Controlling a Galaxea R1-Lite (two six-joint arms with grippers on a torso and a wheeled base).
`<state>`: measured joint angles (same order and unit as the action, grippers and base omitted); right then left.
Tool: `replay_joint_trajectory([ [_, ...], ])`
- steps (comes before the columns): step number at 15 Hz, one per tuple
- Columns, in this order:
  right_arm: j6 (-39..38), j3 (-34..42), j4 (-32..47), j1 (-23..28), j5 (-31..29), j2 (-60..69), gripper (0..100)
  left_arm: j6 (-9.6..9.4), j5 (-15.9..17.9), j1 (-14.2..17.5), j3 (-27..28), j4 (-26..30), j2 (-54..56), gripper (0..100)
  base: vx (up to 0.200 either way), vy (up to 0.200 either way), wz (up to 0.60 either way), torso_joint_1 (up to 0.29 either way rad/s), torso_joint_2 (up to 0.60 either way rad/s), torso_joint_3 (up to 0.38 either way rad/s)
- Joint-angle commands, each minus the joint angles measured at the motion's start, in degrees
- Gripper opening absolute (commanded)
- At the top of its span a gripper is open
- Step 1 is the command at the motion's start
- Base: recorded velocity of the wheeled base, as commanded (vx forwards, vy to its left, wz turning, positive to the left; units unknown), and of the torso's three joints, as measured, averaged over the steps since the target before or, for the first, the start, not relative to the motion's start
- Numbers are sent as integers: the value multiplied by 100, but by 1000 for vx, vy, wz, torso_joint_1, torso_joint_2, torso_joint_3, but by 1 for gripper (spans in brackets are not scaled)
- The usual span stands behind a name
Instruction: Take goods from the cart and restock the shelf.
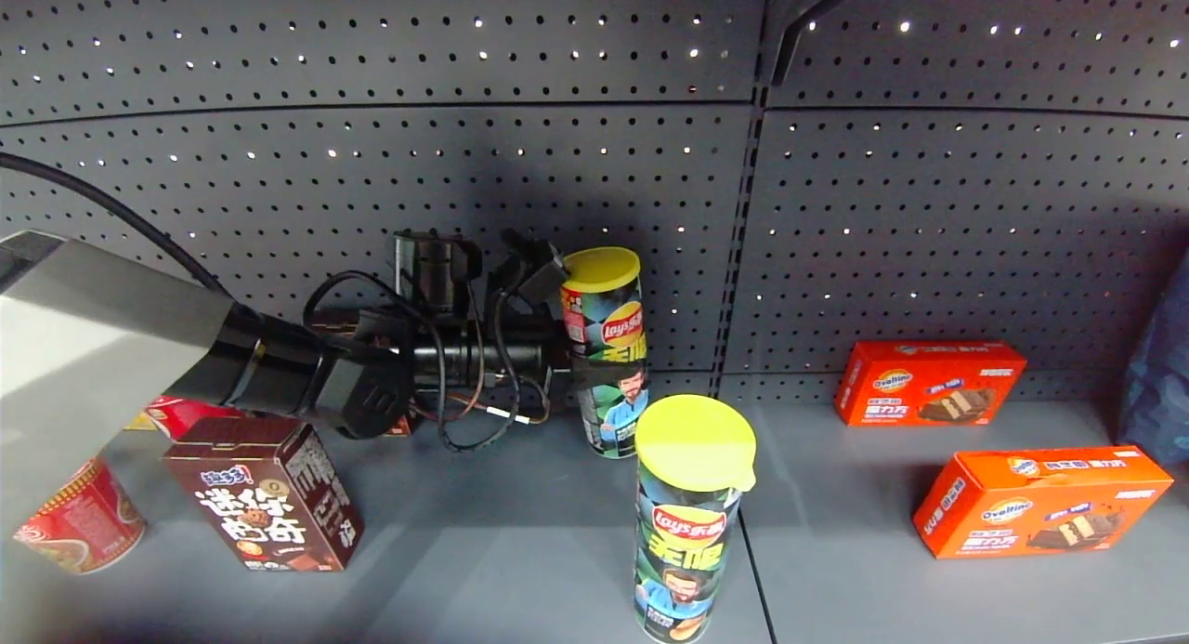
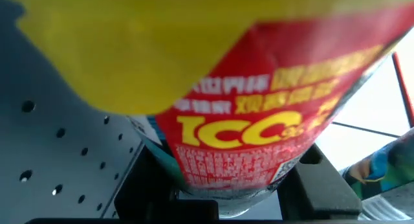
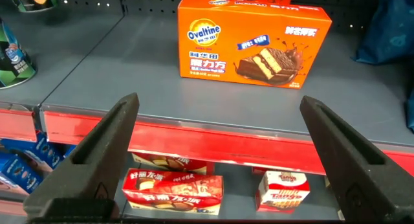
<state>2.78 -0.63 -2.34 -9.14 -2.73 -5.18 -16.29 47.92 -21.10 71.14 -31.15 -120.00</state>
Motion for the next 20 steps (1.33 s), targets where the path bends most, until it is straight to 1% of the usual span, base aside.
replay_joint_trajectory([
  [1, 3, 2, -3, 0, 1, -9, 100, -6, -2, 10, 84, 12, -58, 0, 0, 0, 0, 0, 0, 0],
  [6, 3, -7, -3, 0, 1, -18, 100, -6, -2, -34, 93, 3, -199, 0, 0, 0, 0, 0, 0, 0],
  [7, 3, 2, -3, 0, 1, -9, 100, -6, 7, -113, 119, -5, -278, 0, 0, 0, 0, 0, 0, 0],
  [10, 3, 2, -3, 0, 1, -9, 100, -6, 7, -184, 189, -14, -366, 0, 0, 0, 0, 0, 0, 0],
  [16, 3, -7, -3, 0, 1, -18, 100, -41, 7, -184, 207, -5, -392, 0, 0, 0, 0, 0, 0, 0],
  [17, 3, -7, -3, 0, 1, -9, 100, -68, 7, -184, 207, -5, -392, 100, 0, 0, 0, 0, 0, 0],
  [20, 3, 2, -3, 0, 1, -9, 100, -94, 7, -184, 137, -14, -383, 100, 0, 0, 0, 0, 0, 0],
])
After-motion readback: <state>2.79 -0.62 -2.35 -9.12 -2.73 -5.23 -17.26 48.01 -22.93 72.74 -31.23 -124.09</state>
